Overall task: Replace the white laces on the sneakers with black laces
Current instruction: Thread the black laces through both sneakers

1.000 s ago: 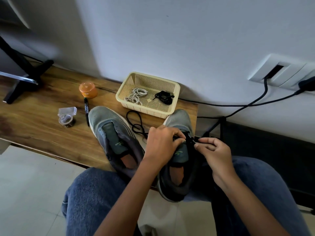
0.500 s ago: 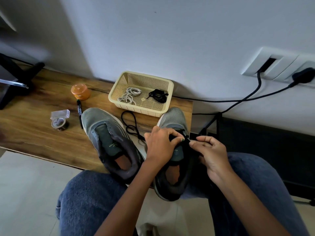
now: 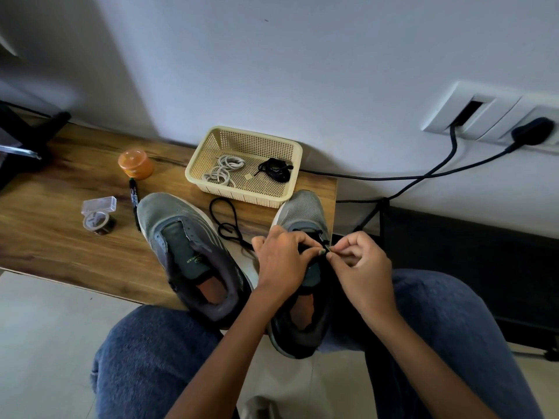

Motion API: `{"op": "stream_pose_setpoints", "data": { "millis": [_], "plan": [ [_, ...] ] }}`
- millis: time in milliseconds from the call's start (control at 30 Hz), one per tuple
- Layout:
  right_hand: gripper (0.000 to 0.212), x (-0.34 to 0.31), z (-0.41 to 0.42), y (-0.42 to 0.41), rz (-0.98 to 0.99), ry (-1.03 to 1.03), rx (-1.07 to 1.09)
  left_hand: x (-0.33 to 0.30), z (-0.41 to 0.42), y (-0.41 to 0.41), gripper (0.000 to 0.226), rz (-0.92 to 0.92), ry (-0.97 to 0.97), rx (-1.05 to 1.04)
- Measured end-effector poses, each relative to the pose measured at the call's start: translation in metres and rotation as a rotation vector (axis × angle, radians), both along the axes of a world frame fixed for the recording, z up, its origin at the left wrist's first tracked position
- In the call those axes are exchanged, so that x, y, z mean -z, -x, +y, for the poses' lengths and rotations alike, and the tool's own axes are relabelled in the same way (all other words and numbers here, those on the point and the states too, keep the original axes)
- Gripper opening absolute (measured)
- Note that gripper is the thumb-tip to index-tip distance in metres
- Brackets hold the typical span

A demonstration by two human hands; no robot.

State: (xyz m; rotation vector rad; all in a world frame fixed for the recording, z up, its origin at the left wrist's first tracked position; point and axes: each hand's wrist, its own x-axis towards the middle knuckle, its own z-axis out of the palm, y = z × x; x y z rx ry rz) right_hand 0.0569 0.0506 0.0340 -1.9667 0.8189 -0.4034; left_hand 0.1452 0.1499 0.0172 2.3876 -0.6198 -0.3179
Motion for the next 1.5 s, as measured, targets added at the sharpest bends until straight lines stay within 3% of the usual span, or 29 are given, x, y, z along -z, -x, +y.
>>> {"op": "stream_pose_setpoints", "data": {
  "millis": [133,267,333,567,733,900,1067,1167,1333,1500],
  "plan": [
    [0.010,0.001,0.002,0.004,-0.066,0.068,-0.066,-0.002,0.003,-0.002,0.011,-0.003,0.055,-0.001],
    [0.013,0.000,-0.004,0.001,-0.067,-0.317,0.068,-0.002,0.006,-0.007,0.016,0.035,0.154,0.012],
    [0.021,0.000,-0.007,-0.001,-0.048,-0.410,0.083,-0.001,0.006,-0.008,0.016,0.040,0.151,0.046],
    [0.024,0.003,-0.011,-0.010,0.001,-0.361,0.067,-0.004,0.007,-0.010,0.014,0.033,0.147,0.097],
    [0.030,0.007,-0.009,-0.013,0.046,-0.132,0.007,-0.004,0.007,-0.010,0.019,0.006,0.106,0.123],
    [0.023,0.005,-0.012,-0.011,0.080,0.015,-0.051,-0.003,0.008,-0.012,0.026,-0.014,0.064,0.136],
    [0.029,-0.025,-0.032,-0.010,0.013,0.160,0.073,-0.003,0.009,-0.013,0.031,-0.041,0.013,0.143],
    [0.030,-0.050,-0.052,-0.011,-0.061,0.109,0.054,-0.001,0.010,-0.014,0.031,-0.045,0.009,0.134],
    [0.008,-0.039,-0.045,-0.004,0.315,-0.098,-0.230,-0.005,0.009,-0.013,0.027,-0.022,0.038,0.121],
    [0.011,-0.016,-0.014,-0.005,0.221,-0.263,-0.086,-0.009,0.013,-0.016,0.027,-0.035,0.048,0.121]
  ]
}}
